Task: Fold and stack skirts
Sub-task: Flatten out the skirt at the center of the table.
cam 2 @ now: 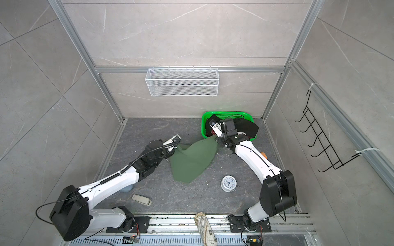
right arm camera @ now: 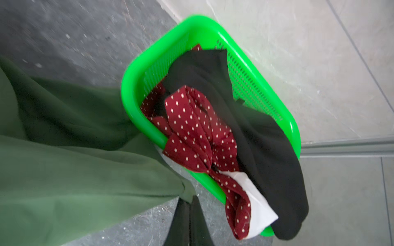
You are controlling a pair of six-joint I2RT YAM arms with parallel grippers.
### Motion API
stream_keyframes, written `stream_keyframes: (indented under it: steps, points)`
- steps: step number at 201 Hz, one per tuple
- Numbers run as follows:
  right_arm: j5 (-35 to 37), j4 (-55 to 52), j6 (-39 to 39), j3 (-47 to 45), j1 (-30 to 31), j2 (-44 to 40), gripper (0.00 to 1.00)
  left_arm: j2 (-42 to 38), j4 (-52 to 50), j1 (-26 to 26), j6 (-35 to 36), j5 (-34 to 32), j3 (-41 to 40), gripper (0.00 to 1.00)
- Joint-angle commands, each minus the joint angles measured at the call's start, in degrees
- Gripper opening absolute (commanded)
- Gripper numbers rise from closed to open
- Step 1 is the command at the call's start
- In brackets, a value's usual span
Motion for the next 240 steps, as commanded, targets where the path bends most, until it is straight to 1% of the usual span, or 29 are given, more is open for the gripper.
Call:
stream_keyframes:
  steps: [1, 16, 24, 38, 51, 68, 96, 113, 128, 153, 188, 198, 213, 240]
  points:
    - [-4.87, -2.85, 1.0, 3.02, 0.04, -3.6, 0.0, -4.48, -6.01, 2.41, -3.84, -9.4, 6.19, 0.0]
    - [-6.82, -5.07, 0.25, 4.34, 0.09, -5.17, 0.0, -7.28, -7.36, 5.26, -6.45, -11.43, 9.51, 0.0]
    - [-7.69, -6.06, 0.01, 4.88, 0.08, -6.14, 0.0, -8.61, -8.51, 6.78, -7.73, -11.44, 11.3, 0.0]
    - [-8.76, -7.59, 0.07, 5.8, 0.09, -8.04, 0.0, -9.9, -10.3, 9.64, -8.69, -10.39, 14.22, 0.0]
    - [-10.4, -9.3, 0.89, 7.0, 0.1, -10.02, 0.0, -10.02, -12.97, 11.48, -8.85, -8.0, 17.46, 0.0]
    - [-13.7, -11.94, 2.07, 9.12, 0.14, -12.67, 0.0, -9.1, -16.36, 12.48, -8.4, -4.43, 22.01, 0.0]
    - [-16.46, -15.51, 5.08, 12.99, 0.18, -15.7, 0.0, -6.9, -21.66, 13.42, -8.21, 0.87, 29.99, 0.0]
    - [-17.37, -17.97, 6.88, 15.34, 0.38, -16.98, 0.0, -6.02, -24.33, 14.49, -8.2, 2.87, 34.0, 0.0]
    - [-18.4, -19.63, 7.42, 16.58, 0.57, -18.21, 0.0, -5.67, -26.46, 15.28, -8.2, 3.21, 36.84, 0.0]
    - [-20.66, -21.47, 7.24, 17.3, 0.82, -19.57, 0.0, -6.06, -29.26, 17.36, -8.26, 6.93, 38.46, 0.0]
    - [-20.2, -20.3, 8.47, 16.94, 0.71, -18.07, 0.0, -4.49, -31.34, 21.17, -9.16, 10.54, 38.76, 0.0]
    - [-19.93, -19.48, 9.45, 17.08, 0.72, -16.92, 0.0, -3.34, -31.48, 23.01, -10.1, 12.25, 39.05, 0.0]
    - [-19.48, -17.7, 11.21, 17.12, 0.71, -14.78, 0.0, -1.18, -31.29, 26.77, -12.48, 16.91, 39.84, 0.0]
    - [-18.28, -11.44, 13.17, 15.76, 0.77, -11.55, 0.0, 5.3, -30.66, 32.7, -15.45, 23.84, 43.81, 0.0]
